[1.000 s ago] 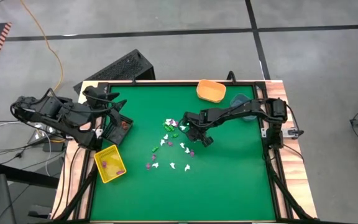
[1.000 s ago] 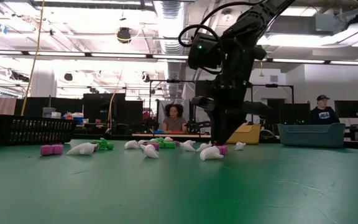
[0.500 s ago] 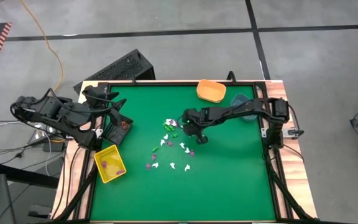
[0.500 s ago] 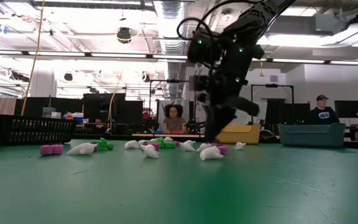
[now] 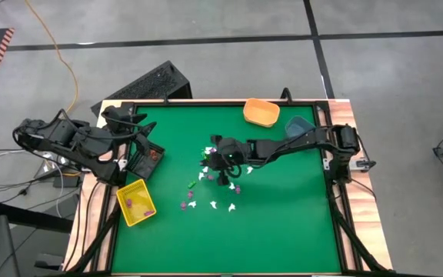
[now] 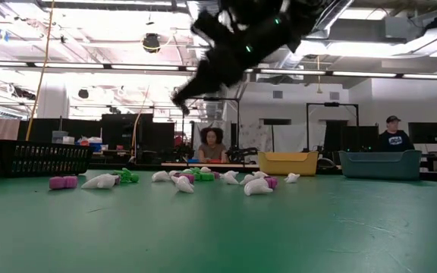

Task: Sort Halloween decoration
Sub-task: Put the pink skeleton toy into the yellow bin

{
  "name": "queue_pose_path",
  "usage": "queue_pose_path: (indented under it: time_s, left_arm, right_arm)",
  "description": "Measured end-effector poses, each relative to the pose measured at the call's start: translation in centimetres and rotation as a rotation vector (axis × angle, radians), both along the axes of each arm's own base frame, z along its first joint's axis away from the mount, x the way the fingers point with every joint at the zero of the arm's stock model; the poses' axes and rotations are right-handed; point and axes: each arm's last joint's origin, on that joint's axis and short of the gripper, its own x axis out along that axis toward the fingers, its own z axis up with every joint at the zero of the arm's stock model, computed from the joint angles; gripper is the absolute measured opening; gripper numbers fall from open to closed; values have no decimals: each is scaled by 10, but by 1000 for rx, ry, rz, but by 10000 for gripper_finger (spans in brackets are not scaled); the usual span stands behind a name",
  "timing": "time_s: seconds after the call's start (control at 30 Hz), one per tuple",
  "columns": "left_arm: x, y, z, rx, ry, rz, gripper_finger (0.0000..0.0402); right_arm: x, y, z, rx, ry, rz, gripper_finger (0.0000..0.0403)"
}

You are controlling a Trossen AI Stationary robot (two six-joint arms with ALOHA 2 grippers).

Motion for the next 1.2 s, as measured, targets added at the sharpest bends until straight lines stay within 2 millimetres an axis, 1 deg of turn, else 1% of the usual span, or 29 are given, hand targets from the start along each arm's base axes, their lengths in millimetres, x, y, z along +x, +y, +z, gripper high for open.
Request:
queue_pose_path:
  time_s: [0.1, 0.17, 0.23, 0.3, 0.4, 0.57, 0.77, 0.9, 1.03, 1.2]
  left_arm:
    - [0, 0, 0, 0, 0, 0, 199]
    - [0, 0, 0, 0, 0, 0, 199]
    - [0, 0, 0, 0, -1, 1, 199]
    - [0, 0, 0, -2, -3, 2, 199]
    - [0, 0, 0, -7, -7, 3, 199]
    - [0, 0, 0, -8, -8, 4, 199]
    - [0, 0, 0, -8, -8, 4, 199]
    - [0, 0, 0, -9, -8, 2, 199]
    - [0, 0, 0, -9, -7, 1, 199]
    - [0, 0, 0, -12, -6, -5, 199]
  right_arm:
    - [10, 6, 5, 38, -140, -1, 5]
    - [16, 9, 2, 75, -195, -8, 5]
    - [28, 12, 0, 102, -232, -8, 5]
    - [41, 17, -4, 107, -226, 2, 5]
    - [64, 26, -3, 113, -243, 30, 5]
    - [101, 37, 5, 134, -301, 130, 5]
    - [136, 50, 4, 157, -338, 223, 5]
    - [154, 58, 0, 171, -372, 289, 5]
    - [171, 70, -9, 210, -393, 364, 5]
    - [186, 86, -22, 228, -419, 441, 5]
